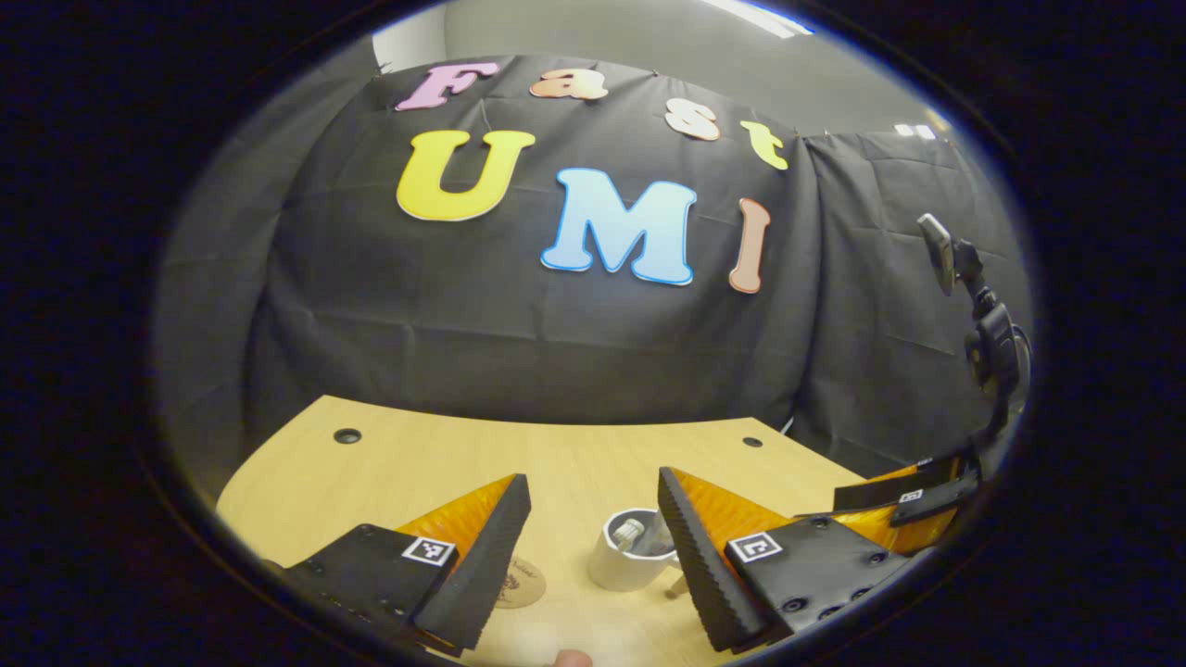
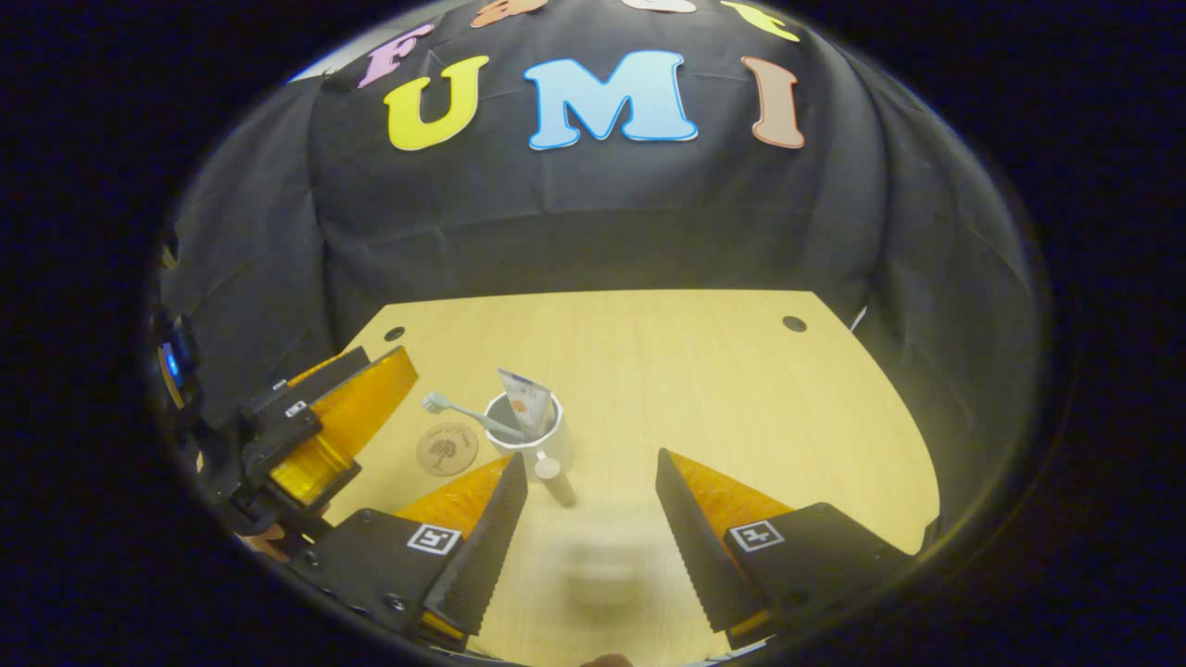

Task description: Put the toothbrush and toothpaste on the desktop into the cup, then pick up the cup and place it on the coaster on the desktop.

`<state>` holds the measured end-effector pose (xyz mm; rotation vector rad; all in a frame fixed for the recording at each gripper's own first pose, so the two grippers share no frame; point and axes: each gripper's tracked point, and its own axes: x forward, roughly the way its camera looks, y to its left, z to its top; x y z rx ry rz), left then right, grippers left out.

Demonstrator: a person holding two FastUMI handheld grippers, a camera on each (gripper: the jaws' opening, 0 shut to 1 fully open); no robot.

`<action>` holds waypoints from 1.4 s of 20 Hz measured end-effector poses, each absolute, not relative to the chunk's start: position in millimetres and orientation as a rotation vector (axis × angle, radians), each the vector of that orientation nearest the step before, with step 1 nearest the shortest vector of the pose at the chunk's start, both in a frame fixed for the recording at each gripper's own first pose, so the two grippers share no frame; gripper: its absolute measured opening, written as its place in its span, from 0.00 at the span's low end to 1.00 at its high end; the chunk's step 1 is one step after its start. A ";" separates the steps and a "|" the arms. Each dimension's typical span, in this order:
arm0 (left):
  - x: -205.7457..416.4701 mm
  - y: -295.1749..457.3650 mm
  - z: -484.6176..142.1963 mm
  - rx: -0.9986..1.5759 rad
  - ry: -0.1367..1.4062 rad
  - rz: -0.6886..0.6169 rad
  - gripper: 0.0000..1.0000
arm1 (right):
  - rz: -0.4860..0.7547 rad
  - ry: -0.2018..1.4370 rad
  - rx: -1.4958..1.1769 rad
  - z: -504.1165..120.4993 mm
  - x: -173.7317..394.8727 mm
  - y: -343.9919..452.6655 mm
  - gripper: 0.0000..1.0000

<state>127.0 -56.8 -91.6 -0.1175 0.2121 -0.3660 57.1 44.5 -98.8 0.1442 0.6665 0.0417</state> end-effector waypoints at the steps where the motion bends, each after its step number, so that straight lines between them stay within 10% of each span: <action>1: 121.5 -51.5 -86.0 -0.120 0.213 -0.345 0.91 | 0.059 0.682 0.137 -101.2 59.4 45.0 0.90; 8: 86.8 -12.9 -61.2 -0.068 0.192 -0.192 0.91 | 0.194 0.827 0.065 -123.9 77.4 62.1 0.89; 28: 117.0 47.0 -110.2 -0.196 0.347 -0.265 0.91 | 0.261 1.240 -0.225 -193.8 122.1 91.6 0.89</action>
